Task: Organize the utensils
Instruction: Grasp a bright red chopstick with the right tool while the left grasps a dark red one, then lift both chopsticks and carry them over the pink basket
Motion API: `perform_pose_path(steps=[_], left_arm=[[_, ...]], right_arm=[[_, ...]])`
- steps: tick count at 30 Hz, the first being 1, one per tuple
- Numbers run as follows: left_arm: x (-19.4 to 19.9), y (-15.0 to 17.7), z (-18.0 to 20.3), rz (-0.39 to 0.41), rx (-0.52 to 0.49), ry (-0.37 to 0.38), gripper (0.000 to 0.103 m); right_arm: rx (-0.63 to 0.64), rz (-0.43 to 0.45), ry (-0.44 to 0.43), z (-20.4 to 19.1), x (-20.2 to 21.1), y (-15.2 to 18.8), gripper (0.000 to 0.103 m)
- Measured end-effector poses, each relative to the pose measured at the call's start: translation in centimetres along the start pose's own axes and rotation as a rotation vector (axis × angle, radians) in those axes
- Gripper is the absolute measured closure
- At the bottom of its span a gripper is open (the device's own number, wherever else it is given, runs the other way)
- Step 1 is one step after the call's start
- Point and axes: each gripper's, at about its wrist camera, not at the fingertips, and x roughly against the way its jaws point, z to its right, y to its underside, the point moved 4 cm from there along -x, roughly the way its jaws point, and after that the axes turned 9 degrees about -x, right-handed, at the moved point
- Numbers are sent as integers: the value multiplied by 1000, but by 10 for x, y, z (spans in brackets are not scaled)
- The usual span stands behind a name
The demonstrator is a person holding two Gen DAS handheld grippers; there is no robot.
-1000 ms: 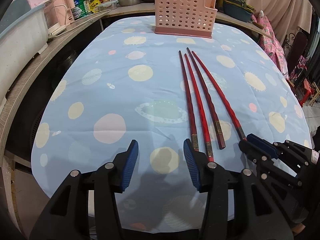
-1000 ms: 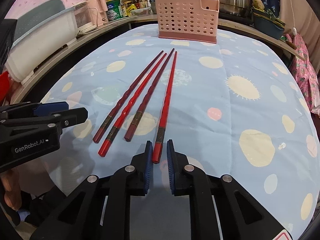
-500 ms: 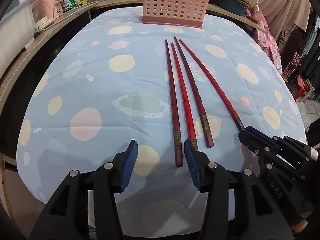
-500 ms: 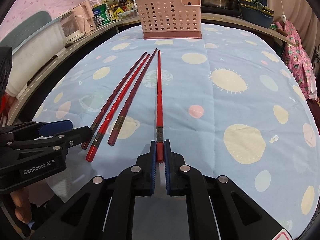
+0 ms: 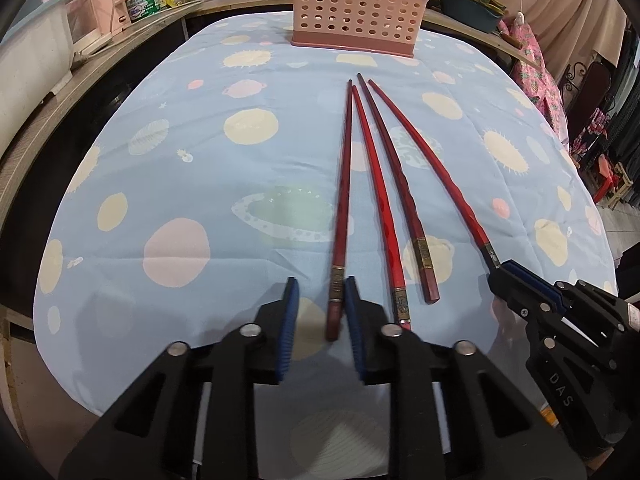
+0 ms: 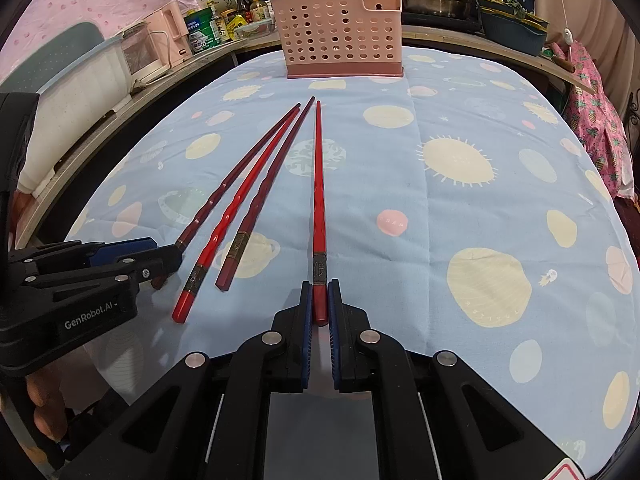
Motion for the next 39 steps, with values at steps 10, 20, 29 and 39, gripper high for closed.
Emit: perform_pose_path(steps=[10, 20, 29, 39], left_arm=[[9, -1, -5, 7, 20, 29, 95], [48, -25, -18, 85, 68, 38, 95], [86, -66, -31, 187, 86, 40, 96], [115, -132, -44, 302, 79, 9, 96]], right_arm=[[-7, 9, -4, 0, 7, -2, 96], [-31, 90, -24, -2, 45, -36, 96], [-79, 212, -55, 4, 88, -98, 96], [-119, 324, -84, 14, 107, -170, 96]])
